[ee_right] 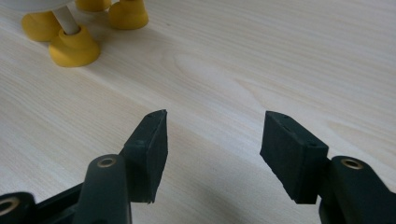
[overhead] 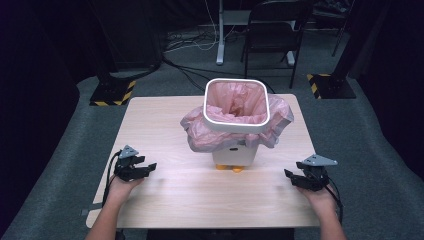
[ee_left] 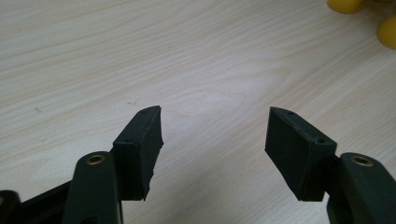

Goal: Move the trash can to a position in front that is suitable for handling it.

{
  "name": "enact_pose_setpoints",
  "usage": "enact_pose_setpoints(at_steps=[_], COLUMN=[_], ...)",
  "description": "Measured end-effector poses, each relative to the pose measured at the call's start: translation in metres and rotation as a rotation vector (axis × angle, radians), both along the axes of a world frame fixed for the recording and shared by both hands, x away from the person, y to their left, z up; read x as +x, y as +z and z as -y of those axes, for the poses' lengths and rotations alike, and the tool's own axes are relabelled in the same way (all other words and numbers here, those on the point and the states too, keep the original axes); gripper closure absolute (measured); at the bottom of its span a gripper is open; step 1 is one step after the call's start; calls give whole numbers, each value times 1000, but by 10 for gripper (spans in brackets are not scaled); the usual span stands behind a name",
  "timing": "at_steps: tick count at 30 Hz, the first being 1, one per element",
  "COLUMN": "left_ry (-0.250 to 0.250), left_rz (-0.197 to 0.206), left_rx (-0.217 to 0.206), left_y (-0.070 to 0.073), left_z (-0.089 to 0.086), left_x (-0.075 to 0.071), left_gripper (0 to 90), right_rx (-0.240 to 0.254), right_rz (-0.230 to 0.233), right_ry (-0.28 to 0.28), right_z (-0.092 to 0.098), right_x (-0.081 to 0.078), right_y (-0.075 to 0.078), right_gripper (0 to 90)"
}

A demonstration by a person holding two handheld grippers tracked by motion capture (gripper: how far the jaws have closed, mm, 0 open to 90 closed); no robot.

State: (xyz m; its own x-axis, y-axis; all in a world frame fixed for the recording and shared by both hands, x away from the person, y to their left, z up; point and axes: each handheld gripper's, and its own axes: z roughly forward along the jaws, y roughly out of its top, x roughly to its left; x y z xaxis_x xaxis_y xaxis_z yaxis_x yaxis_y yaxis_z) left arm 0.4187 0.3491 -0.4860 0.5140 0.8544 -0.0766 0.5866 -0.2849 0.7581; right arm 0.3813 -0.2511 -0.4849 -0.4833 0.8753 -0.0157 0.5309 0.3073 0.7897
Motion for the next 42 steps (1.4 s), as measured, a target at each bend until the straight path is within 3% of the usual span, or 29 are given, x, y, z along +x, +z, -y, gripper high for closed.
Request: enact_pose_setpoints(at_steps=[2, 4, 11, 23, 36, 42], left_ry=[-13, -22, -49, -141, -189, -201], left_rz=[5, 14, 39, 53, 92, 93], left_rx=[-12, 2, -10, 15, -21, -31], left_y=[2, 3, 14, 25, 44, 51], left_z=[-1, 1, 9, 37, 49, 59], left_x=[-1, -2, -7, -13, -18, -16], left_gripper=[378, 383, 390, 384, 360, 356], right_rx=[-5, -20, -3, 23, 36, 27], right_rz=[11, 24, 70, 82, 89, 93], right_ry=[-1, -1, 16, 49, 69, 78], right_z=[-1, -1, -7, -18, -26, -29], right_x=[-3, -5, -12, -15, -17, -17], right_y=[3, 6, 18, 25, 32, 37], right_gripper=[398, 400, 398, 389, 390, 386])
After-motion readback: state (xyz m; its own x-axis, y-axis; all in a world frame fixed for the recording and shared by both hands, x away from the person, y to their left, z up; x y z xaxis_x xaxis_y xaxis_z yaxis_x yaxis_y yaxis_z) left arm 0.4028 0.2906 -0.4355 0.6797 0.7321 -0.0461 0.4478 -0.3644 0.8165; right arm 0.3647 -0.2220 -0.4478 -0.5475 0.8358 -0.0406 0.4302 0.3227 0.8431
